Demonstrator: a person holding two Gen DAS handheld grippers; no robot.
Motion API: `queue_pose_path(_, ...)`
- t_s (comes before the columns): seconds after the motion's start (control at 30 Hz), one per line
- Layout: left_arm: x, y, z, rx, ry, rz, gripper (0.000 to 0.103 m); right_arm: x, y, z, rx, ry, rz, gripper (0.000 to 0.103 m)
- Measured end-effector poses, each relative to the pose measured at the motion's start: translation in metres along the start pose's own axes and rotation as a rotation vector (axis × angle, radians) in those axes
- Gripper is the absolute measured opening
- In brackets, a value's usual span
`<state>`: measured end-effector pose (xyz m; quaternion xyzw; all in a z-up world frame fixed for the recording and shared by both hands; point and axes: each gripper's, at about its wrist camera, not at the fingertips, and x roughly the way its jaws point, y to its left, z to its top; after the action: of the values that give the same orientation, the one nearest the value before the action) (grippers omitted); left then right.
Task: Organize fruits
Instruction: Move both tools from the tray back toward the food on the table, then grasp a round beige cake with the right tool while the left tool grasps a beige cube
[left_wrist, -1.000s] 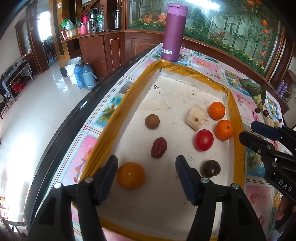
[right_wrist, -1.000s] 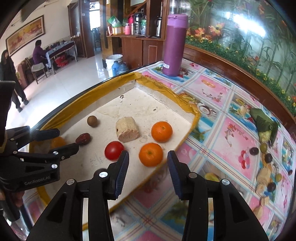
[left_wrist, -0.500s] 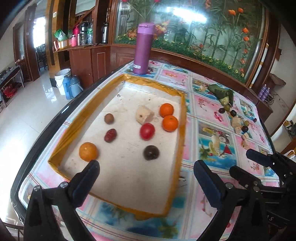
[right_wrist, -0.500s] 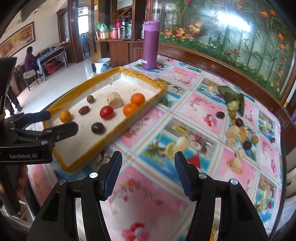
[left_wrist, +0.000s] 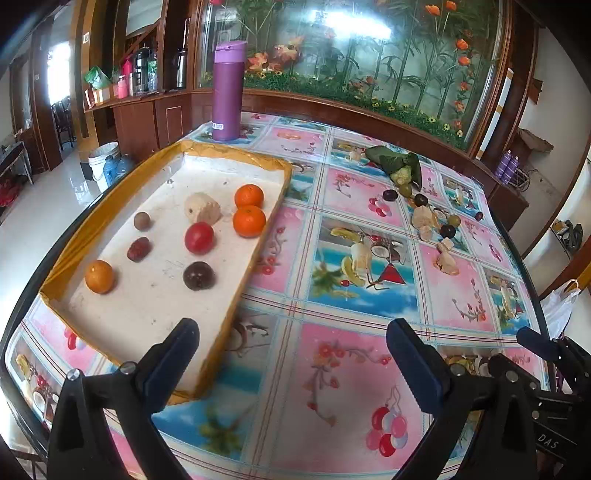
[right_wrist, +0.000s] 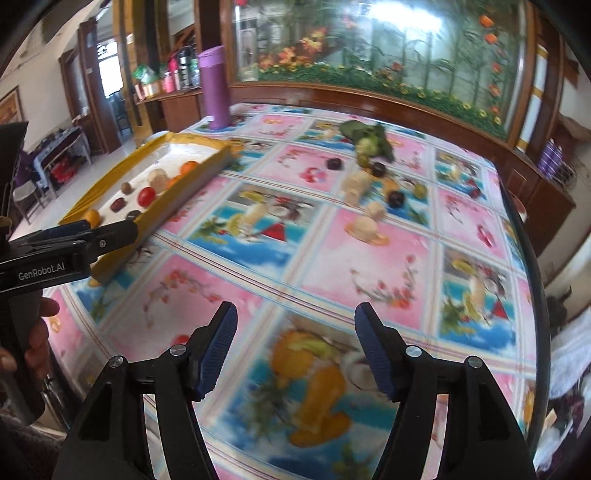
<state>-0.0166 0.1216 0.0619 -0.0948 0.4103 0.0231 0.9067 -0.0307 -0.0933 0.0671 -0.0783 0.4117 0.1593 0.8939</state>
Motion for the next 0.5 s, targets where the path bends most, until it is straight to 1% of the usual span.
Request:
queue_pose_path(0.07, 0.001, -0.007, -0.003, -0.007, -0.003, 0.011, 0.103, -0.003, -0.016, -0.006, 0.032, 0.002, -0.012, 0.065)
queue_pose_path(0.17, 0.005, -0.017, -0.002, -0.015, 0.007, 0.007, 0.103, -0.005, -0.035, -0.010, 0.069, 0.001, -0.018, 0.065)
queue_pose_path(0.33, 0.010, -0.030, 0.000, 0.008, 0.012, 0.013, 0.103, 0.005, -0.060, 0.003, 0.110, -0.010, 0.004, 0.066)
queue_pose_path(0.43, 0.014, -0.037, 0.004, 0.045, 0.028, 0.055, 0.103, 0.028, -0.070, 0.023, 0.106, -0.009, 0.023, 0.066)
queue_pose_path(0.5, 0.018, -0.044, 0.008, 0.111, 0.050, 0.122, 0.103, 0.049, -0.074, 0.036, 0.099, 0.006, 0.036, 0.066)
